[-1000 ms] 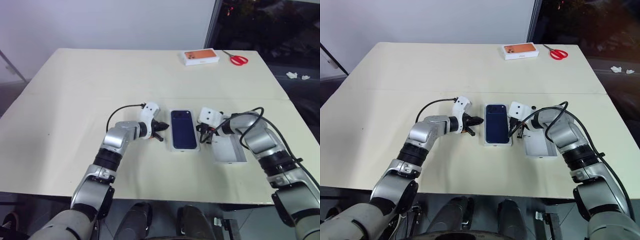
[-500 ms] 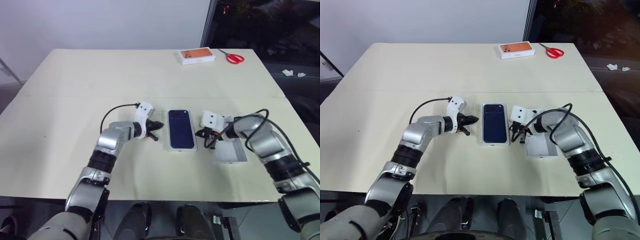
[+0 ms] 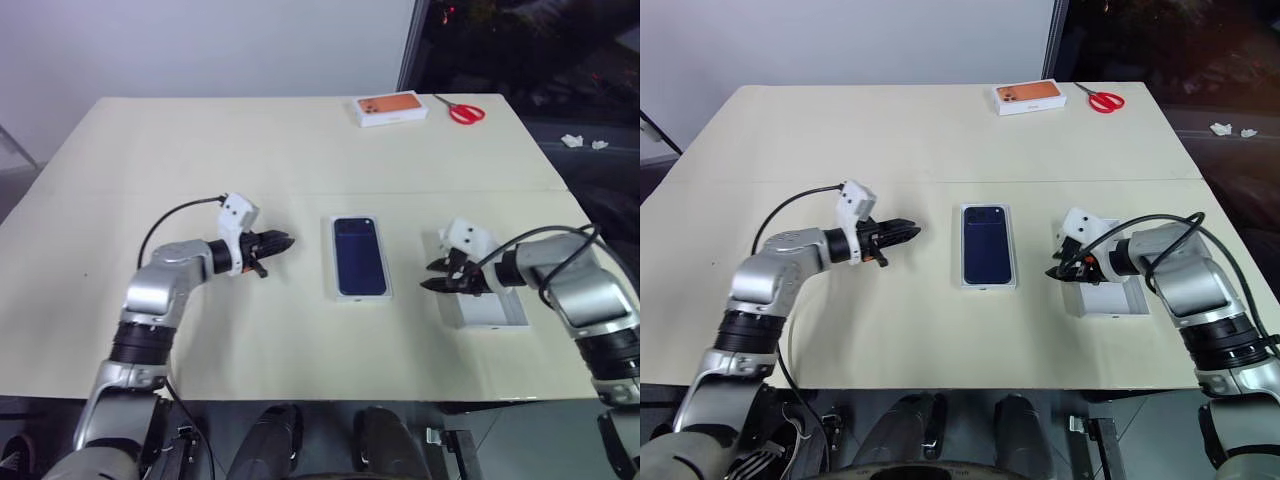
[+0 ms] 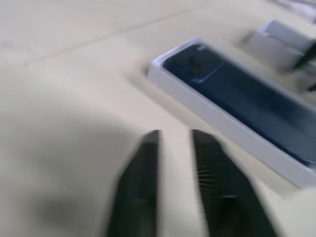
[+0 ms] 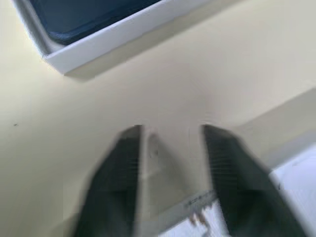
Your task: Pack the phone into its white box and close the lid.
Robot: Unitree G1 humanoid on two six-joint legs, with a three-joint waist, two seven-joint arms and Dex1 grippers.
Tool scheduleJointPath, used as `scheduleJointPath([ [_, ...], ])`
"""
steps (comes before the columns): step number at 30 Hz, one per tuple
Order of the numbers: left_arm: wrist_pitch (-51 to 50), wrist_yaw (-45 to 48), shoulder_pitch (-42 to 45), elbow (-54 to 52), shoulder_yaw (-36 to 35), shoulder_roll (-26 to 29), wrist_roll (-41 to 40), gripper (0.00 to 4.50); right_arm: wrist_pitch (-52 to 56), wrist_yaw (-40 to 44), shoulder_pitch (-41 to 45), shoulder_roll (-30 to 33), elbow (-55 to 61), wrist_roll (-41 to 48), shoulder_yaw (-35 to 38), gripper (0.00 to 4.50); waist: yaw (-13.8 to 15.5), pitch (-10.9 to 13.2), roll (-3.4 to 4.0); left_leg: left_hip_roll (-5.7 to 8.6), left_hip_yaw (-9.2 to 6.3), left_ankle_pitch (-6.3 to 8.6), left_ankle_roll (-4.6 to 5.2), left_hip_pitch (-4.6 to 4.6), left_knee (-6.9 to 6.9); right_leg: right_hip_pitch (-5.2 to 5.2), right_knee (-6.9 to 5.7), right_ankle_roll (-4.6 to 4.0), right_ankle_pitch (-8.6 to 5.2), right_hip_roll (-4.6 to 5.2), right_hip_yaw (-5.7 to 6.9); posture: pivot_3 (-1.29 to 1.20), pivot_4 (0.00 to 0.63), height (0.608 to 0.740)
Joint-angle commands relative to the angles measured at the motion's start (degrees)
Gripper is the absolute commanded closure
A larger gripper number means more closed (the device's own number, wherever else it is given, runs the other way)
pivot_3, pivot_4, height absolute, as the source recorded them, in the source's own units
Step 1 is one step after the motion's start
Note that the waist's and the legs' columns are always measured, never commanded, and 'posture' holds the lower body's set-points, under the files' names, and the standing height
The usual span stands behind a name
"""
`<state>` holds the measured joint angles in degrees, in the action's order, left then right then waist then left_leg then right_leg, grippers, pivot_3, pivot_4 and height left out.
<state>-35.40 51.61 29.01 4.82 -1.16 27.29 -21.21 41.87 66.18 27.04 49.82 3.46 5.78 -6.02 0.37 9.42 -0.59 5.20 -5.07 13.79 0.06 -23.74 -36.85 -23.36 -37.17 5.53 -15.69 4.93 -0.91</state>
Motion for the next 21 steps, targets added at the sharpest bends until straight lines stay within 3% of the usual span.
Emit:
scheduleJointPath([
  [1,4.0,4.1,-2.3,-3.2,-2.8,3.0,-2.5,2.07,7.6,-2.4,2.9,0.5,4.5,3.6,3.9,0.62,0.0,0.0,0.02,-0.03,0.00,0.00,0.00,0.00,0.01,-0.02,0.00,0.00,0.00,-0.02,0.01,0.00,0.150,0.740],
  [7,11.4,9.9,-9.9,-6.8,-6.3,7.4,-4.8,2.07,31.0,-13.1,5.4,-1.8,10.2,6.0,6.7,0.62,0.3,0.1,0.05,-0.02,0.01,0.00,0.00,-0.09,0.10,-0.11,0.08,-0.02,-0.01,0.03,-0.03,0.00,0.150,0.740],
  [10,10.7,9.6,-11.0,-7.7,-6.6,7.5,-5.8,2.07,36.5,-16.8,3.5,0.6,16.3,5.6,4.2,0.62,0.9,0.1,0.07,-0.01,-0.02,-0.01,0.00,-0.24,0.08,-0.19,0.08,-0.05,-0.01,0.09,0.04,0.00,0.150,0.740],
  [14,9.8,8.9,-11.7,-8.6,-6.2,7.3,-6.6,2.07,47.7,-23.4,6.0,-1.1,17.1,5.6,6.6,0.62,0.7,0.1,0.07,0.01,0.02,0.01,0.03,-0.34,-0.02,-0.25,0.08,-0.06,-0.01,0.09,0.00,0.00,0.150,0.740],
  [21,9.9,6.3,-11.1,-9.3,-5.3,5.5,-6.8,2.07,50.6,-28.4,3.3,4.3,19.7,17.3,2.8,0.62,0.3,0.1,0.13,0.00,0.04,0.01,0.05,-0.40,-0.01,-0.32,0.06,-0.04,0.01,0.08,0.00,0.00,0.150,0.740],
])
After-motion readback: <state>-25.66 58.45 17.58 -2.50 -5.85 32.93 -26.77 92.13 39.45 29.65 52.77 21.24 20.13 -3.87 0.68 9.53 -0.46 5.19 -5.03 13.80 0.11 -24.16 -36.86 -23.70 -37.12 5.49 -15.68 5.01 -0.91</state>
